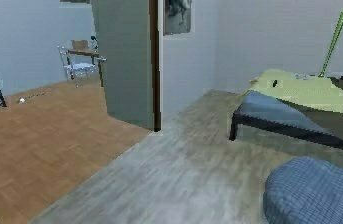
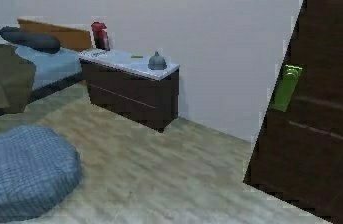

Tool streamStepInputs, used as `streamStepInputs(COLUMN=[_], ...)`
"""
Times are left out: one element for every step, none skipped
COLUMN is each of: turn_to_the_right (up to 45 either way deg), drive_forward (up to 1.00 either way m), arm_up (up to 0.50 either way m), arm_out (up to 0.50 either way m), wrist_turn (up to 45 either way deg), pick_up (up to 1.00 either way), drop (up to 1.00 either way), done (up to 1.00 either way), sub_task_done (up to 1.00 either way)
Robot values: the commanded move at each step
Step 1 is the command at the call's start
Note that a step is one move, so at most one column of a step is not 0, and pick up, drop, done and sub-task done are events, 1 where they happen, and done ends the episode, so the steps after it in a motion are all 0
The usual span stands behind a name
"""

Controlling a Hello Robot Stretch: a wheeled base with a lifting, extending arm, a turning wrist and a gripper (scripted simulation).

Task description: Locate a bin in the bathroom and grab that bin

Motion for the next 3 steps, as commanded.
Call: streamStepInputs(turn_to_the_right=[0.0, -21.0, 0.0], drive_forward=[0.15, 0.00, 0.35], arm_up=[0.00, 0.00, 0.00], arm_out=[0.00, 0.00, 0.00], wrist_turn=[0.0, 0.0, 0.0], pick_up=[0.00, 0.00, 0.00], drop=[0.00, 0.00, 0.00], done=[0.00, 0.00, 0.00], sub_task_done=[0.00, 0.00, 0.00])
